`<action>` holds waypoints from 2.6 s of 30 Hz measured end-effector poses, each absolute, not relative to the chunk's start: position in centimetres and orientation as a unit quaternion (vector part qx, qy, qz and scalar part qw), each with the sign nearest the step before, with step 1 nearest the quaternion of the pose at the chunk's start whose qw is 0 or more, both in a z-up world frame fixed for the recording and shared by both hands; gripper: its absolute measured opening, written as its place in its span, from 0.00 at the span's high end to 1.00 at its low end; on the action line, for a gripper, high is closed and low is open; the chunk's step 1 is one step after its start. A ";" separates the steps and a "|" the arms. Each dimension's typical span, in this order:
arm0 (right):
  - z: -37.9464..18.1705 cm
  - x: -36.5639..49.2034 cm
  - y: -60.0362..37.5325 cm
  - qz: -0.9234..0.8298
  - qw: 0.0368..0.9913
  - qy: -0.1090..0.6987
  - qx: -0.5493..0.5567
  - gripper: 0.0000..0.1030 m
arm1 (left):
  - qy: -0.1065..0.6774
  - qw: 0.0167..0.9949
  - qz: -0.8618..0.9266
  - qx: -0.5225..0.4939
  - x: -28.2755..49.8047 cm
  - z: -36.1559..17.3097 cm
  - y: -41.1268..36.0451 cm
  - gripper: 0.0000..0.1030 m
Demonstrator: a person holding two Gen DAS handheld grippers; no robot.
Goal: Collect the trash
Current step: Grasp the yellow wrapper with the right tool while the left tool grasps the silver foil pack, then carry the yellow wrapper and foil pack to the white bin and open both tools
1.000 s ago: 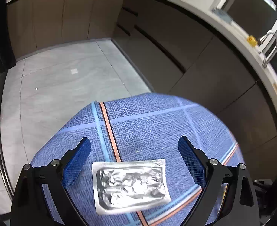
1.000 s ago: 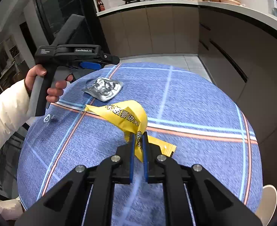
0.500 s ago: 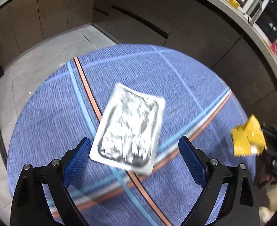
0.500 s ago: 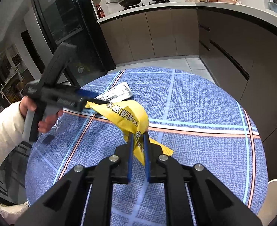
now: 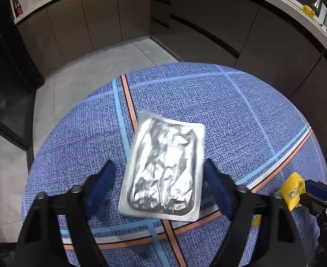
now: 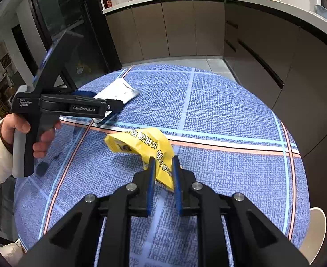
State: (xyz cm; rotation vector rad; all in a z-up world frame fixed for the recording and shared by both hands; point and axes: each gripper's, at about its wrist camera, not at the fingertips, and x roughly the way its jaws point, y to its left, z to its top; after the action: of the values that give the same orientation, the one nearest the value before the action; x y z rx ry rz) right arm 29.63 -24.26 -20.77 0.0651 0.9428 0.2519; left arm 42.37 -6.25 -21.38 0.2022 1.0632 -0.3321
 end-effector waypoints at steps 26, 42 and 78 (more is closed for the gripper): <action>-18.2 28.9 -24.5 0.138 0.894 0.419 0.071 0.86 | 0.462 0.868 -0.174 0.052 37.4 -16.1 -5.1 0.40; -9.5 19.0 -29.7 0.089 0.937 0.323 0.099 0.86 | 0.377 0.899 -0.220 0.038 27.3 -5.8 -8.7 0.40; -13.7 2.4 -50.2 -0.120 0.925 0.279 0.227 0.86 | 0.384 0.829 -0.394 0.105 18.3 -8.3 -32.3 0.40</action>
State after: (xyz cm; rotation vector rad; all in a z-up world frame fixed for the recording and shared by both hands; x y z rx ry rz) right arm 2.43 -50.22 -13.66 0.4654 0.5713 -0.2460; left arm 18.28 -32.29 -8.27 0.2226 0.8145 -0.8361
